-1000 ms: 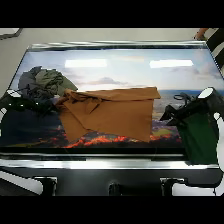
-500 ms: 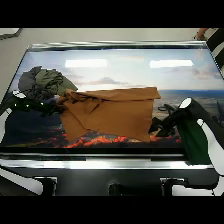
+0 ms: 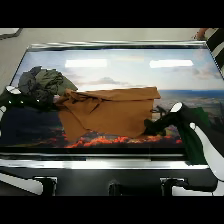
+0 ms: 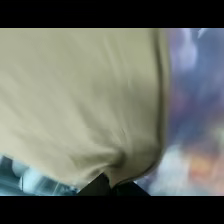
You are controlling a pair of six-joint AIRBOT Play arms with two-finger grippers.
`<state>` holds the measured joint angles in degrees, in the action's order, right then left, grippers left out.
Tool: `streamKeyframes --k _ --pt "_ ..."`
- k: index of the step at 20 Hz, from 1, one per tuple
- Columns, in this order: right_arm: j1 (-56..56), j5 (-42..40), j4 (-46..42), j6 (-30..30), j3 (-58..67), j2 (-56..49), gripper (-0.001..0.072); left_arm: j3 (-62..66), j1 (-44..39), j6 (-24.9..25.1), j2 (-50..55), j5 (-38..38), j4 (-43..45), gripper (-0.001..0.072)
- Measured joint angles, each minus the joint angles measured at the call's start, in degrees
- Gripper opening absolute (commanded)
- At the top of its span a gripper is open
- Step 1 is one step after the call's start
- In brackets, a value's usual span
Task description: Fold the shirts.
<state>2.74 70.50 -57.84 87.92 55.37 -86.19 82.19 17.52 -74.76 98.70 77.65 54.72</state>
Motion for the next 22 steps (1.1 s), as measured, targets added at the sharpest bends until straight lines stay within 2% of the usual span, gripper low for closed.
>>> streamKeyframes --k 3,5,8,11,14,18,20,22 --pt "2.27 0.87 -4.07 -1.18 10.36 7.06 0.0034 8.92 0.00 0.15 -7.34 2.03 -0.07 0.0023" --pt "4.33 -1.09 -10.67 -2.67 21.53 13.42 0.0034 17.57 -0.09 -0.44 -14.75 0.92 -0.46 0.0024" --pt "6.01 -6.56 -20.96 -3.63 38.82 23.89 0.0034 29.11 -0.07 -1.40 -28.26 -5.81 -0.74 0.0023" --pt "6.69 -9.77 -27.93 -1.84 49.48 33.40 0.0034 32.87 -0.02 -4.28 -41.03 -13.44 1.07 0.0023" --pt "6.97 -10.05 -31.56 0.02 53.66 39.43 0.0034 33.44 0.00 -7.08 -48.98 -18.25 3.50 0.0023" --pt "7.06 -9.35 -33.33 1.18 55.43 41.68 0.0035 33.68 0.00 -8.57 -52.46 -20.79 4.92 0.0023" --pt "7.06 -6.71 -33.68 2.14 55.76 40.65 0.0035 33.73 -0.02 -8.83 -52.43 -20.35 5.66 0.0023" --pt "7.06 -0.70 -33.20 2.58 55.91 37.46 0.0034 32.83 -0.02 -9.01 -50.58 -17.33 6.86 0.0023"
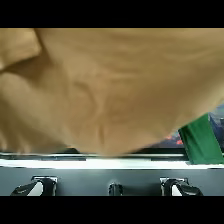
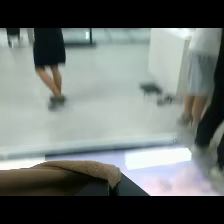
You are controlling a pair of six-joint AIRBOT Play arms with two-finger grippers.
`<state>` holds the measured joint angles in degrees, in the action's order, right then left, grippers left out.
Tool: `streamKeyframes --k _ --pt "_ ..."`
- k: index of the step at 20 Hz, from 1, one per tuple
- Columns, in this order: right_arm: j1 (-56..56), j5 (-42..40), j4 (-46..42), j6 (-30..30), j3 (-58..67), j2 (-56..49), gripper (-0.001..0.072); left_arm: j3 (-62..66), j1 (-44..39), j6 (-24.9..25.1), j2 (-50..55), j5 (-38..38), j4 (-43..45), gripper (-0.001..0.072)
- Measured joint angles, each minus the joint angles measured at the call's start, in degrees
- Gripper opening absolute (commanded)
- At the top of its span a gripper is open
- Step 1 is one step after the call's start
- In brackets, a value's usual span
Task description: Fold the shirts.
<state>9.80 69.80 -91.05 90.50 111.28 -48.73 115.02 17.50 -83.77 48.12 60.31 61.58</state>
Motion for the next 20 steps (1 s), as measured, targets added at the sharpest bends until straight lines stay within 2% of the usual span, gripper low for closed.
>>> streamKeyframes --k 4,7,11,15,18,20 --pt "-0.11 14.53 5.18 0.46 -2.73 -13.55 0.0033 -9.75 -1.60 0.37 7.69 7.17 1.51 0.0024" --pt "-1.90 17.33 7.80 0.66 -7.74 -26.18 0.0033 -22.29 -3.93 2.75 15.78 7.45 2.40 0.0024" --pt "-5.77 8.79 9.94 3.13 -11.26 -43.21 0.0035 -31.54 -5.95 4.20 29.79 -0.33 2.08 0.0025" --pt "-6.91 -5.27 10.21 7.08 -12.17 -51.76 0.0034 -32.50 -6.84 4.72 42.34 -8.96 -1.75 0.0025" --pt "-7.28 -10.69 10.14 7.87 -12.37 -53.33 0.0034 -32.54 -7.10 6.40 46.56 -10.36 -4.42 0.0024" --pt "-7.32 -8.59 8.07 6.45 -12.46 -53.22 0.0034 -32.57 -6.99 8.46 46.80 -7.39 -4.17 0.0025"
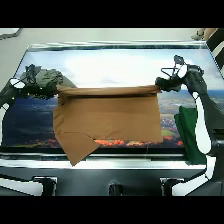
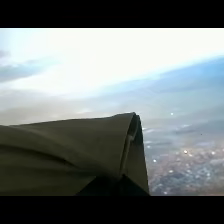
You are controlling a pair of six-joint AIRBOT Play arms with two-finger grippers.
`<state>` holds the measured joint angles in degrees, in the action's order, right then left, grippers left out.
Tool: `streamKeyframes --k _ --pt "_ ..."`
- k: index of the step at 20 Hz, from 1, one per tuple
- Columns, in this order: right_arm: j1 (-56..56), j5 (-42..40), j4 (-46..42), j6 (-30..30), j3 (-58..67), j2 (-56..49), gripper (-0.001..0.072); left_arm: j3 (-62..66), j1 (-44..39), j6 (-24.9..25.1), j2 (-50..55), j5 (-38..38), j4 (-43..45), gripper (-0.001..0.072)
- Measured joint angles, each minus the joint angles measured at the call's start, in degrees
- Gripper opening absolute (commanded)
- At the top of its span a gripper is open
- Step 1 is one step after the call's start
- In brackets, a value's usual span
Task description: Fold the shirts.
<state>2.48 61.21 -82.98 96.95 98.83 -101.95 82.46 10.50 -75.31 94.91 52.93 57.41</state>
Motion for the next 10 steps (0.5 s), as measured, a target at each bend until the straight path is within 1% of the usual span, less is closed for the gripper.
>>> streamKeyframes --k 2,4,6,9,10 --pt "0.00 6.38 -2.23 -1.29 -0.52 0.17 0.0034 0.00 0.13 1.22 -0.37 5.05 3.06 0.0025" --pt "-0.11 11.30 -2.01 -1.86 -2.56 0.07 0.0034 -0.04 0.33 1.33 0.33 10.36 6.93 0.0025" --pt "-0.37 14.10 -0.02 -2.05 -5.11 -0.61 0.0034 -0.04 0.48 0.72 2.12 14.12 9.70 0.0025" --pt "-0.46 17.09 1.84 -2.21 -7.50 -1.79 0.0036 -0.04 0.55 -0.37 4.28 17.05 11.63 0.0026" --pt "-0.48 17.77 2.45 -1.95 -7.87 -1.97 0.0070 -0.04 0.55 -0.57 4.59 17.66 11.93 0.0062"
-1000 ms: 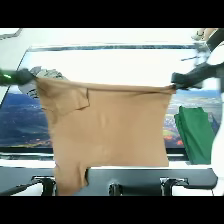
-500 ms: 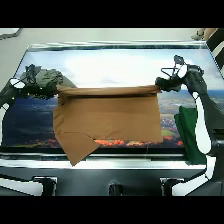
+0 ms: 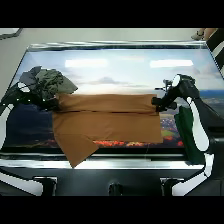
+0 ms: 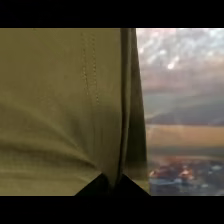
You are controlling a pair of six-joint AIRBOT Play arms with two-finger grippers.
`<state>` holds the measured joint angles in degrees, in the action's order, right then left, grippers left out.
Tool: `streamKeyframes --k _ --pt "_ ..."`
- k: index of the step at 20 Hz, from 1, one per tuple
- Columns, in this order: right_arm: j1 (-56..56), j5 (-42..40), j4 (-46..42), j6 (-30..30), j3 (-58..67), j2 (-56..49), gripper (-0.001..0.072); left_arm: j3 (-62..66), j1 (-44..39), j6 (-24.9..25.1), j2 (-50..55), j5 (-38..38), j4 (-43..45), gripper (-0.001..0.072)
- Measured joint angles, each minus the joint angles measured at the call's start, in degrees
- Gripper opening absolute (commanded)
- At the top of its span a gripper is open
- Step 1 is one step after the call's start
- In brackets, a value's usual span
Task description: Fold the shirts.
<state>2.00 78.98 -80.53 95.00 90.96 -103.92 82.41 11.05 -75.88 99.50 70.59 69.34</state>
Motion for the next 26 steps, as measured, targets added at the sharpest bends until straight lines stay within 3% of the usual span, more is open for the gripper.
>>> streamKeyframes --k 2,3,9,12,18,21,22,24,25,26 --pt "-0.04 0.87 1.40 1.31 -0.42 -0.24 0.0405 0.44 0.04 -0.20 0.42 1.16 0.48 0.0436" --pt "-0.02 1.53 2.05 1.70 -0.44 -0.02 0.0482 1.11 0.26 -0.63 0.44 2.21 0.59 0.0497" --pt "6.99 9.25 2.75 0.96 -1.42 7.02 0.0500 1.53 5.60 -2.54 -4.42 9.77 0.09 0.0496" --pt "11.04 10.78 2.67 -0.11 -10.23 13.07 0.0500 -11.78 9.22 -1.01 -12.04 11.02 -0.37 0.0495" --pt "13.03 5.90 4.50 -2.78 -28.74 22.73 0.0500 -44.24 15.34 7.87 -27.89 3.74 -6.67 0.0494" --pt "13.27 5.07 4.85 -3.56 -31.54 24.09 0.0502 -50.93 15.78 10.60 -30.34 1.60 -12.66 0.0452" --pt "13.33 4.87 4.87 -3.80 -32.35 24.35 0.0503 -52.33 15.52 10.97 -30.84 0.61 -14.05 0.0400" --pt "13.35 3.87 5.55 -4.31 -34.58 24.61 0.0511 -54.40 14.53 10.93 -31.23 -1.75 -15.54 0.0223" --pt "13.35 3.21 6.29 -4.68 -35.82 24.72 0.0542 -55.12 13.97 10.56 -31.36 -2.97 -15.96 0.0094" --pt "13.35 2.21 7.39 -5.05 -37.13 24.76 0.0542 -55.74 13.40 10.38 -31.41 -4.37 -16.15 0.0027"
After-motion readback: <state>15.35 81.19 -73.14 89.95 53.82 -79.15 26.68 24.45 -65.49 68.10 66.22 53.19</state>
